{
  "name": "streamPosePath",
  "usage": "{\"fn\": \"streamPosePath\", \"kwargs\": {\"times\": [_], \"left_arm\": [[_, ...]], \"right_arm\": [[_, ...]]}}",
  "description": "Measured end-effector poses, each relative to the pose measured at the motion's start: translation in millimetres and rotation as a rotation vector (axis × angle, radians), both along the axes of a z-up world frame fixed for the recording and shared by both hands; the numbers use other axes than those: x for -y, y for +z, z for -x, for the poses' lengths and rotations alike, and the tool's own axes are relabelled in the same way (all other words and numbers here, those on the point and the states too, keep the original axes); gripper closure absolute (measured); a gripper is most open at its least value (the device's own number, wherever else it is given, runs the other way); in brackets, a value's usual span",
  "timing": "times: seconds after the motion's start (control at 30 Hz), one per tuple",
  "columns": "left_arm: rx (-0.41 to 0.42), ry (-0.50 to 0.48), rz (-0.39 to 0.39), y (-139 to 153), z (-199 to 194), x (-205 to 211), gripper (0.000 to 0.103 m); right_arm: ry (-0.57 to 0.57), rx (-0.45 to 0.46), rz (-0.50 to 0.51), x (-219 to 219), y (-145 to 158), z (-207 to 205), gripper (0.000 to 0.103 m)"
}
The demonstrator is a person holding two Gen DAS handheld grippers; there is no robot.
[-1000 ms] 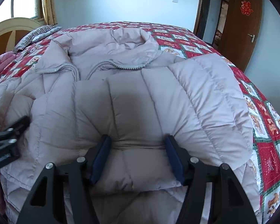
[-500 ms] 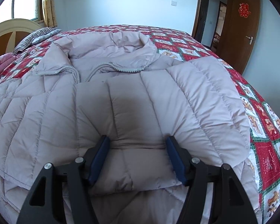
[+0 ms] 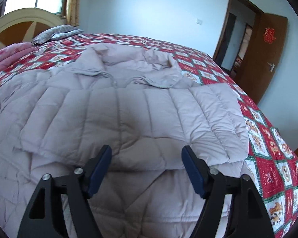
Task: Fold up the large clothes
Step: 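Grasp the other sleeve with the left gripper and lift it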
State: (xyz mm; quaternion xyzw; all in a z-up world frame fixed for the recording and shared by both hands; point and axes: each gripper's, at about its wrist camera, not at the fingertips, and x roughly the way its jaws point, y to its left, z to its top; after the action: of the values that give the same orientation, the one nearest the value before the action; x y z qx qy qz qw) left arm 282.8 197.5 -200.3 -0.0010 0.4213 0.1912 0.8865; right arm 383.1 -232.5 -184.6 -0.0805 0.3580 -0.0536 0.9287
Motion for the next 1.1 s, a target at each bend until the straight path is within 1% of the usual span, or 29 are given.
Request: {"fn": "streamPosePath", "kwargs": {"times": [0.03, 0.07, 0.13, 0.17, 0.3, 0.37, 0.47, 0.53, 0.57, 0.63, 0.7, 0.8, 0.9, 1.0, 1.1], "left_arm": [[0.001, -0.002, -0.034, 3.6, 0.0, 6.3, 0.087], [0.011, -0.003, -0.060, 8.6, 0.5, 9.8, 0.088], [0.038, -0.001, -0.083, 23.4, 2.2, 10.8, 0.090], [0.059, 0.002, -0.110, 34.7, 1.6, 11.1, 0.090], [0.133, -0.008, -0.148, 80.0, -10.8, 8.3, 0.091], [0.184, -0.028, -0.165, 106.3, -19.4, 14.7, 0.091], [0.254, -0.106, -0.185, 145.2, -39.0, 44.1, 0.091], [0.276, -0.156, -0.190, 158.9, -53.2, 66.7, 0.091], [0.286, -0.201, -0.187, 165.3, -61.5, 85.5, 0.091], [0.294, -0.255, -0.189, 170.1, -72.4, 112.7, 0.092], [0.295, -0.324, -0.192, 169.7, -85.7, 151.5, 0.091], [0.282, -0.404, -0.173, 164.2, -100.7, 198.0, 0.092], [0.267, -0.484, -0.174, 155.0, -109.9, 249.3, 0.092], [0.255, -0.545, -0.192, 143.3, -115.1, 296.9, 0.091], [0.243, -0.593, -0.190, 131.1, -116.0, 337.1, 0.091]], "right_arm": [[0.004, 0.001, 0.005, -0.7, -0.4, -0.6, 0.027], [0.004, 0.003, 0.000, 0.2, -0.9, -0.4, 0.027], [-0.004, 0.005, -0.024, 6.0, 0.2, -0.9, 0.027], [-0.009, 0.007, -0.031, 9.5, 1.7, -1.0, 0.027], [-0.052, 0.017, -0.032, 25.7, 10.8, 0.9, 0.027], [-0.077, 0.022, -0.032, 37.1, 16.6, 2.3, 0.027], [-0.104, 0.027, -0.038, 52.9, 22.0, 7.6, 0.027], [-0.121, 0.026, -0.038, 65.1, 24.0, 10.7, 0.027], [-0.128, 0.025, -0.036, 69.7, 24.5, 11.8, 0.027], [-0.145, 0.024, -0.034, 82.3, 25.5, 15.0, 0.027], [-0.161, 0.019, -0.038, 94.5, 25.6, 17.9, 0.027], [-0.183, 0.013, -0.034, 112.6, 24.9, 23.5, 0.027], [-0.212, 0.011, -0.031, 132.4, 23.1, 28.3, 0.027], [-0.237, 0.024, -0.073, 151.3, 19.5, 33.1, 0.027], [-0.253, 0.032, -0.121, 160.4, 11.8, 36.7, 0.027]]}}
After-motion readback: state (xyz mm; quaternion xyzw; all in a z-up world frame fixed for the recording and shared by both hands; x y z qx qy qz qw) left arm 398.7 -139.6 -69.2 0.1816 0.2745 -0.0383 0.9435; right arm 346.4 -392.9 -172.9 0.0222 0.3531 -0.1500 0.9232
